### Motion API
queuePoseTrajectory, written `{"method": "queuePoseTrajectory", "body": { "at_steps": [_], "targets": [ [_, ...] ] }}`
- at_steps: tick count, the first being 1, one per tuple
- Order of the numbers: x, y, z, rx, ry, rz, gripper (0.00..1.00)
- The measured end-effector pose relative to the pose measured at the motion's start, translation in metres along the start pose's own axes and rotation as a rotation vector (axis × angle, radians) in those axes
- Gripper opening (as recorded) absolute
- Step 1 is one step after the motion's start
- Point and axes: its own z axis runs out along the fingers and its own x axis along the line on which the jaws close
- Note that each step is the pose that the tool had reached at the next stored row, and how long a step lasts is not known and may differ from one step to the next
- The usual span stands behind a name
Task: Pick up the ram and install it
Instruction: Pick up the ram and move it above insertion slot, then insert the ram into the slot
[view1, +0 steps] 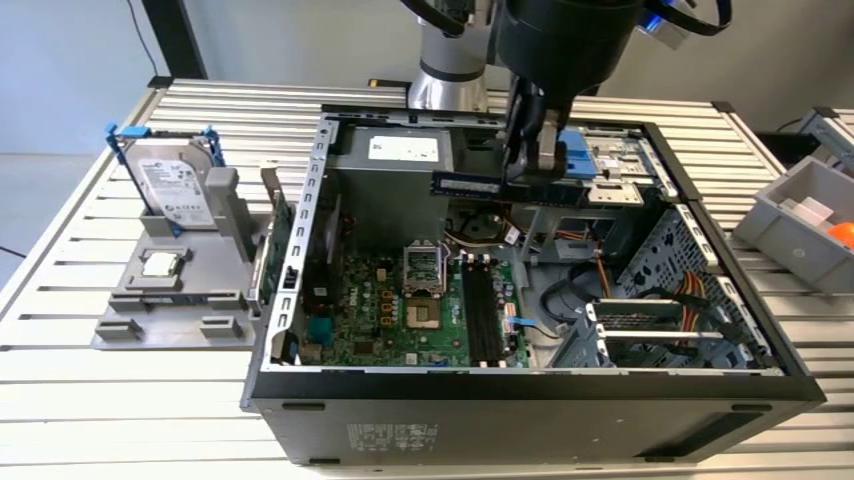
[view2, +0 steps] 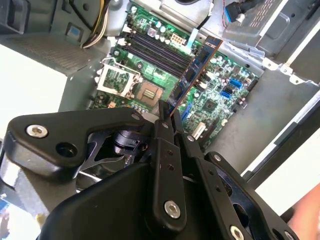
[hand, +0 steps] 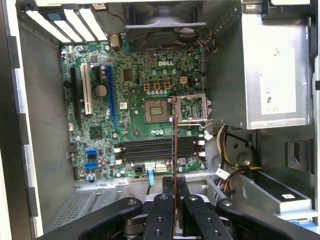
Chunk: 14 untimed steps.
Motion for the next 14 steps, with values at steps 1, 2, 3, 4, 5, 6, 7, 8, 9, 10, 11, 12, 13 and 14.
{"method": "queuePoseTrajectory", "body": {
  "at_steps": [1, 2, 3, 4, 5, 6, 7, 8, 9, 10, 11, 12, 13, 14],
  "targets": [
    [0.0000, 0.0000, 0.0000, 0.0010, 0.0001, 0.012, 0.00],
    [0.0000, 0.0000, 0.0000, 0.0018, 0.0000, 0.023, 0.00],
    [0.0000, 0.0000, 0.0000, 0.0025, 0.0002, 0.033, 0.00],
    [0.0000, 0.0000, 0.0000, 0.0032, 0.0002, 0.042, 0.00],
    [0.0000, 0.0000, 0.0000, 0.0040, 0.0002, 0.052, 0.00],
    [0.0000, 0.0000, -0.0001, 0.0047, 0.0004, 0.061, 0.00],
    [0.0000, 0.0000, 0.0000, 0.0054, 0.0003, 0.070, 0.00],
    [0.0000, 0.0000, 0.0000, 0.0061, 0.0003, 0.079, 0.00],
    [0.0000, 0.0000, 0.0000, 0.0068, 0.0004, 0.088, 0.00],
    [0.0000, 0.0000, 0.0000, 0.0075, 0.0004, 0.098, 0.00],
    [0.0000, 0.0000, 0.0000, 0.0082, 0.0003, 0.106, 0.00],
    [0.0000, 0.0000, 0.0000, 0.0089, 0.0005, 0.116, 0.00],
    [0.0000, 0.0000, 0.0000, 0.0097, 0.0005, 0.126, 0.00],
    [0.0000, 0.0000, 0.0000, 0.0104, 0.0005, 0.135, 0.00]
  ]
}}
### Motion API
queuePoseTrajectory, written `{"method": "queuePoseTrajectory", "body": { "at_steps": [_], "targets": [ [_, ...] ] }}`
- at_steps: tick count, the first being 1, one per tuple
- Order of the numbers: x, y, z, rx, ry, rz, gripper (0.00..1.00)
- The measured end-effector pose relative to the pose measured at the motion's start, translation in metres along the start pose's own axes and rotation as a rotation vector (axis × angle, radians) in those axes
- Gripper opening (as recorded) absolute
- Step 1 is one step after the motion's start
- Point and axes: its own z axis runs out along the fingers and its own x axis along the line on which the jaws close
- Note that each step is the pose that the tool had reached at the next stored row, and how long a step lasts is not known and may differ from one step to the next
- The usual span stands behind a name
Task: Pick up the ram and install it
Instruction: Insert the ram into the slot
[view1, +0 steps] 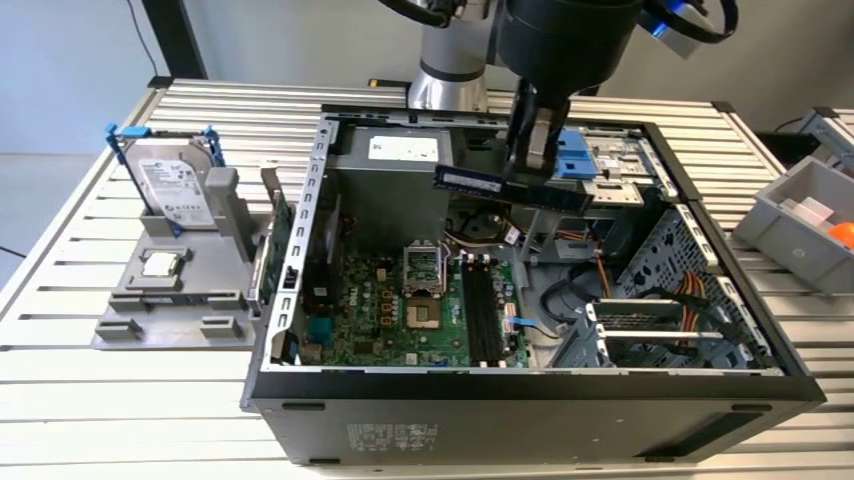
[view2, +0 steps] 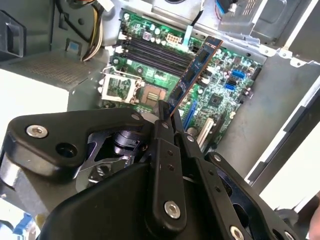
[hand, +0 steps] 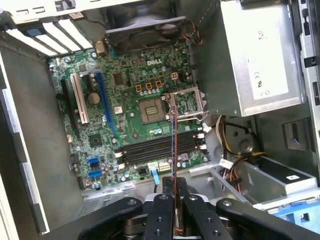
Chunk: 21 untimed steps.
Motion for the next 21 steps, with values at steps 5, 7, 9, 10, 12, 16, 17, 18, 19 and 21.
{"method": "queuePoseTrajectory", "body": {
  "at_steps": [5, 7, 9, 10, 12, 16, 17, 18, 19, 21],
  "targets": [
    [0.0000, 0.0000, 0.0000, 0.0037, 0.0002, 0.048, 0.00],
    [0.0000, 0.0000, 0.0000, 0.0053, 0.0002, 0.069, 0.00],
    [0.0000, 0.0000, 0.0000, 0.0068, 0.0002, 0.089, 0.00],
    [0.0000, 0.0000, 0.0000, 0.0076, 0.0003, 0.100, 0.00],
    [0.0000, 0.0000, 0.0000, 0.0092, 0.0004, 0.121, 0.00],
    [0.0000, 0.0000, 0.0000, 0.0125, 0.0006, 0.163, 0.00],
    [0.0000, 0.0000, 0.0000, 0.0134, 0.0007, 0.175, 0.00],
    [0.0000, 0.0000, 0.0000, 0.0142, 0.0007, 0.186, 0.00],
    [0.0000, 0.0000, 0.0000, 0.0150, 0.0006, 0.196, 0.00],
    [0.0000, 0.0000, 0.0000, 0.0168, 0.0008, 0.220, 0.00]
  ]
}}
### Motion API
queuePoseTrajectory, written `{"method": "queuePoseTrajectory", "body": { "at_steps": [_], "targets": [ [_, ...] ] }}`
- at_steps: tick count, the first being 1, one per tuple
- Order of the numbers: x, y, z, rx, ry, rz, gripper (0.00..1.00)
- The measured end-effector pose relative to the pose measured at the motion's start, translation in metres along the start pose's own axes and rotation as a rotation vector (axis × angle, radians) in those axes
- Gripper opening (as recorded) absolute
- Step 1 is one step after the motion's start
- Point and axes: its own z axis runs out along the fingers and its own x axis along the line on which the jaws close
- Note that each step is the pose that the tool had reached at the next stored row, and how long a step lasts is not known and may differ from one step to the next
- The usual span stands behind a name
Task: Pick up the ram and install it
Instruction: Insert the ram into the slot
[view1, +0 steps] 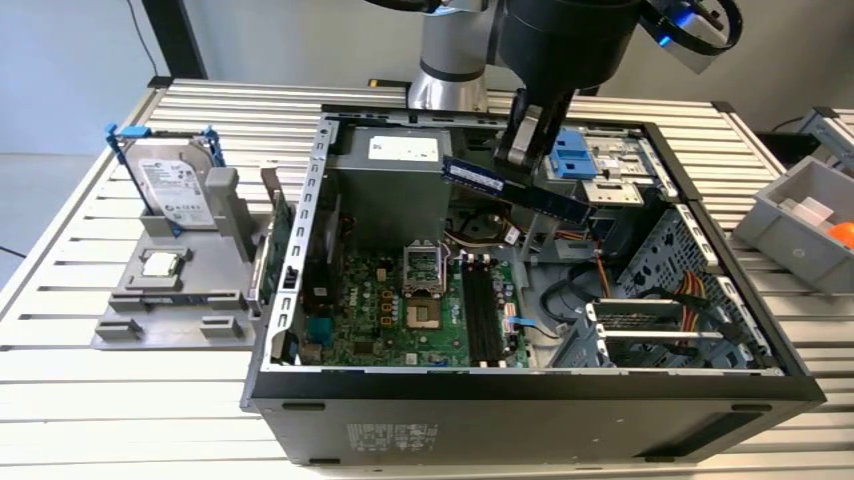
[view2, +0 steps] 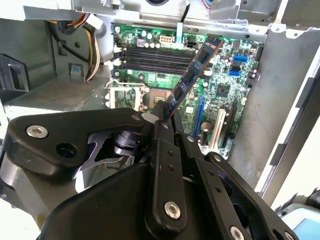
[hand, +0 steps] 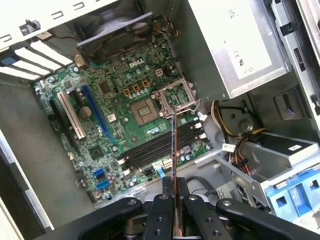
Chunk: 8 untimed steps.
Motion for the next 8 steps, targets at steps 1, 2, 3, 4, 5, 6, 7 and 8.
{"method": "queuePoseTrajectory", "body": {
  "at_steps": [1, 2, 3, 4, 5, 6, 7, 8],
  "targets": [
    [0.0000, 0.0000, 0.0000, 0.0009, 0.0000, 0.011, 0.00],
    [0.0000, 0.0000, 0.0000, 0.0017, 0.0000, 0.022, 0.00],
    [0.0000, 0.0000, 0.0000, 0.0026, 0.0001, 0.034, 0.00],
    [0.0000, 0.0000, 0.0000, 0.0035, 0.0001, 0.046, 0.00],
    [0.0000, 0.0000, 0.0000, 0.0044, 0.0001, 0.057, 0.00],
    [0.0000, 0.0000, 0.0000, 0.0053, 0.0002, 0.068, 0.00],
    [0.0000, 0.0000, 0.0000, 0.0077, 0.0003, 0.100, 0.00],
    [0.0000, 0.0000, 0.0000, 0.0110, 0.0006, 0.144, 0.00]
  ]
}}
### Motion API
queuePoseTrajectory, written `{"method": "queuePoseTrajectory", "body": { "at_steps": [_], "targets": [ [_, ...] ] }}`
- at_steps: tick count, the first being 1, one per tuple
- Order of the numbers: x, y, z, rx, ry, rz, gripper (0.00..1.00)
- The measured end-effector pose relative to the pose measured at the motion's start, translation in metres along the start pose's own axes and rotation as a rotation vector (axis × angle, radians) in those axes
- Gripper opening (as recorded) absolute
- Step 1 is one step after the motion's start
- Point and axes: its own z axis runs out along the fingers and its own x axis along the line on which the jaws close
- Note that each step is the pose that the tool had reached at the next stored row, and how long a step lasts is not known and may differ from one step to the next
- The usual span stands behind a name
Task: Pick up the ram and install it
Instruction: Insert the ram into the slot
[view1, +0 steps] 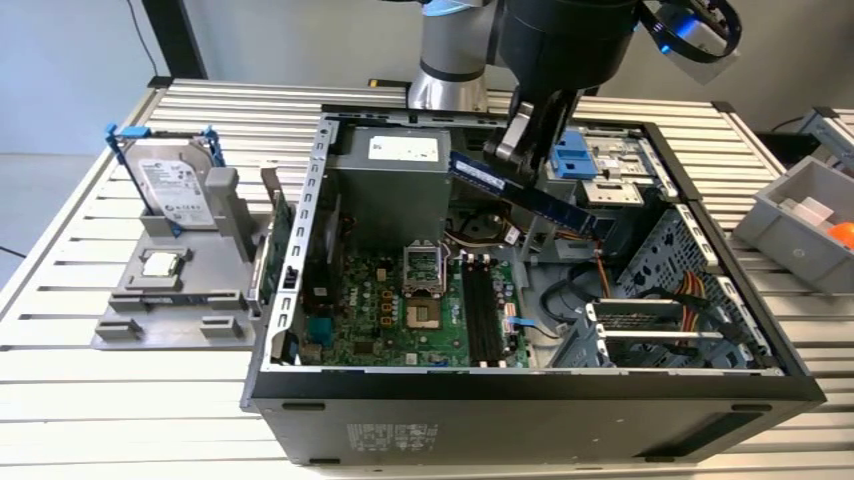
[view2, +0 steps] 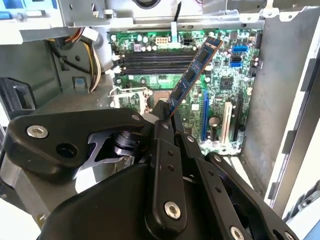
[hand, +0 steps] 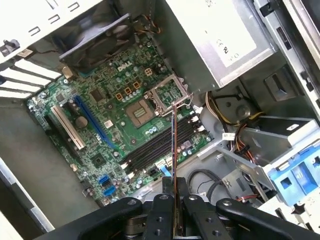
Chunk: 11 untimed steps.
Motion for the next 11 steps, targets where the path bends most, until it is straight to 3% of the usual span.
{"method": "queuePoseTrajectory", "body": {
  "at_steps": [5, 11],
  "targets": [
    [0.0000, 0.0000, 0.0000, 0.0037, 0.0000, 0.048, 0.00],
    [0.0000, 0.0000, 0.0000, 0.0039, 0.0002, 0.051, 0.00]
  ]
}}
